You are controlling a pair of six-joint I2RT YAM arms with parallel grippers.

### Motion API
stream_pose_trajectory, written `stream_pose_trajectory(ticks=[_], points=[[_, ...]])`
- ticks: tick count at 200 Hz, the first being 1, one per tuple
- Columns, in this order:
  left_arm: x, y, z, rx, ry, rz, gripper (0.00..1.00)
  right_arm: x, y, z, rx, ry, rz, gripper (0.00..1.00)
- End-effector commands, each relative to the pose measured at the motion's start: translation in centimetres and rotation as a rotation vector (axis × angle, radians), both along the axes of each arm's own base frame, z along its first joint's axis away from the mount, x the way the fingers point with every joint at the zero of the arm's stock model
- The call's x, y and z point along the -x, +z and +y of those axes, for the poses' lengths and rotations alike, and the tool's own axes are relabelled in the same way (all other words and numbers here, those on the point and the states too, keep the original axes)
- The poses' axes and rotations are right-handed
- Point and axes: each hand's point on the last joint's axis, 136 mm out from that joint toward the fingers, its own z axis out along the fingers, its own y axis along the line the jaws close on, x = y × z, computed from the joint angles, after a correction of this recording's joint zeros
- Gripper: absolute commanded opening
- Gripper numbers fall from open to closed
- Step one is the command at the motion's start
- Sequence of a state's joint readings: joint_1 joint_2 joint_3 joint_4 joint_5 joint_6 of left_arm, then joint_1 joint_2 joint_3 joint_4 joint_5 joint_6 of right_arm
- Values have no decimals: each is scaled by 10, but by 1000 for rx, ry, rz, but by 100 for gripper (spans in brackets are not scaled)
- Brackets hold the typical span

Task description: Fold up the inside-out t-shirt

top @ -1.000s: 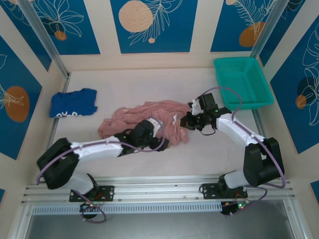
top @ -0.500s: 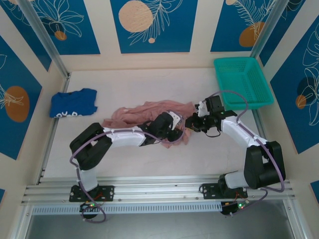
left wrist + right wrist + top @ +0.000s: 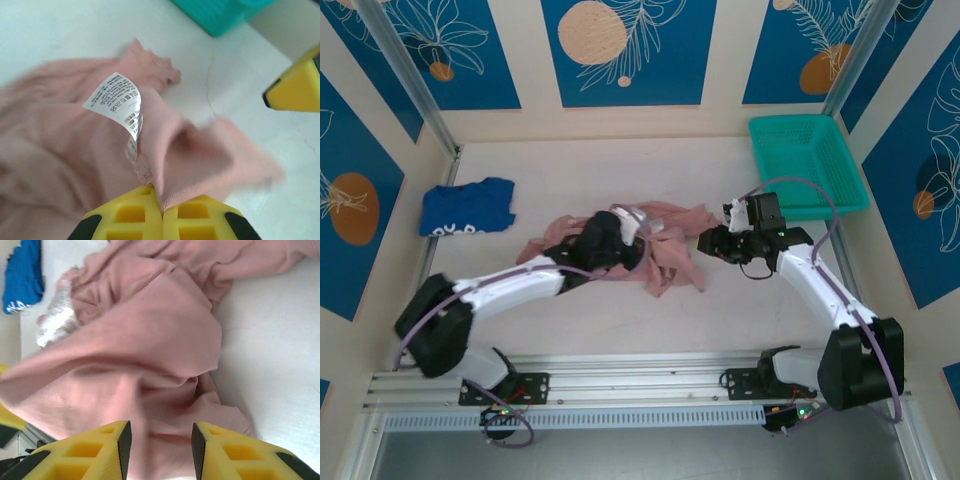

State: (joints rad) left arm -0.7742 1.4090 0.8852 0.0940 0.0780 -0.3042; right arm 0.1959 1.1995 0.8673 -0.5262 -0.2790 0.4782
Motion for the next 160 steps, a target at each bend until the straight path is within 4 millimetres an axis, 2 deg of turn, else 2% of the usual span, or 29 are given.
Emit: stream_pose_trajectory(ticks=[1,33,59,104,130,160], points=[[6,-1,43,-3,56,44,0,7,0,8,4,42,-27,42],[4,3,104,-16,218,49,0,8,-23,15,69,52,15,45],[9,12,126,-14,277,31,0,10,-44,30,73,71,77,50],[16,27,136,5,304,18,0,21,-73,77,30,178,152,57],[19,44,133,50,290,1,0,29,-89,103,-46,228,199,62],[20,53,129,74,275,-5,0,39,-114,127,-62,267,240,67]])
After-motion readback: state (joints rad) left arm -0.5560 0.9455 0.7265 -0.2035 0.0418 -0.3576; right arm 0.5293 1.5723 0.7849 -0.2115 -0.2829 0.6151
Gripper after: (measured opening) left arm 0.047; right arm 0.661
